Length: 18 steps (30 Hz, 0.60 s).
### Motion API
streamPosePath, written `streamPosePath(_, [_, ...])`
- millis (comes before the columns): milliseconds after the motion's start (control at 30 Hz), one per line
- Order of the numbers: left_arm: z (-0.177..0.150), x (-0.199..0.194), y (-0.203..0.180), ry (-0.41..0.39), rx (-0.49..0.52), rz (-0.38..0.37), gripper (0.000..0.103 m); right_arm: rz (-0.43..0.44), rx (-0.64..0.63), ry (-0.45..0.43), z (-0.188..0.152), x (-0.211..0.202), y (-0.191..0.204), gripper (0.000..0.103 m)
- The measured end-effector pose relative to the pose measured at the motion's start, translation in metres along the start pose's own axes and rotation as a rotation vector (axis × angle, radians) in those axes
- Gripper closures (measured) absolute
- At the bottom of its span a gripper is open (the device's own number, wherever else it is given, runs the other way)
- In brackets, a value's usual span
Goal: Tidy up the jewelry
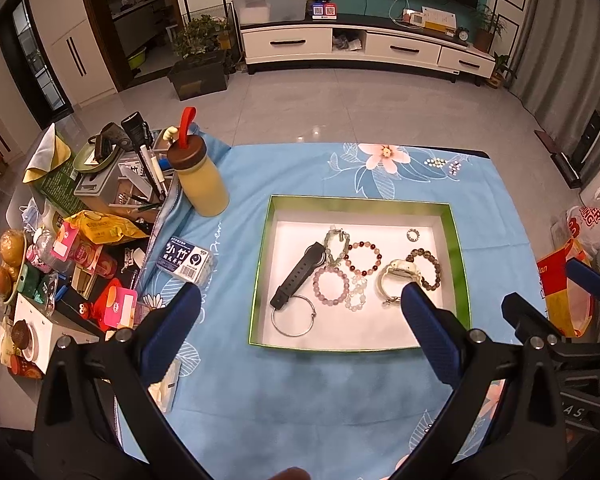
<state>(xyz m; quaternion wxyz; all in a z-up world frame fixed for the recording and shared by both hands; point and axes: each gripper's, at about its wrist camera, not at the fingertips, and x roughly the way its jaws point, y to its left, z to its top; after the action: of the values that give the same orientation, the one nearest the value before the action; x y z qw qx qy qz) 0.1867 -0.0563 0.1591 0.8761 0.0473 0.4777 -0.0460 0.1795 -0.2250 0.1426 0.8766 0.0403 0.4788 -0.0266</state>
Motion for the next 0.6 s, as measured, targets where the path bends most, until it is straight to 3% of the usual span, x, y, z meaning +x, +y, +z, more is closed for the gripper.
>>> streamPosePath(600, [-0.0011, 0.0043, 0.0017, 0.004, -0.002, 0.007, 0.002, 0.003, 0.003, 0.000, 0.0013, -0.0004, -0.0013, 0.001])
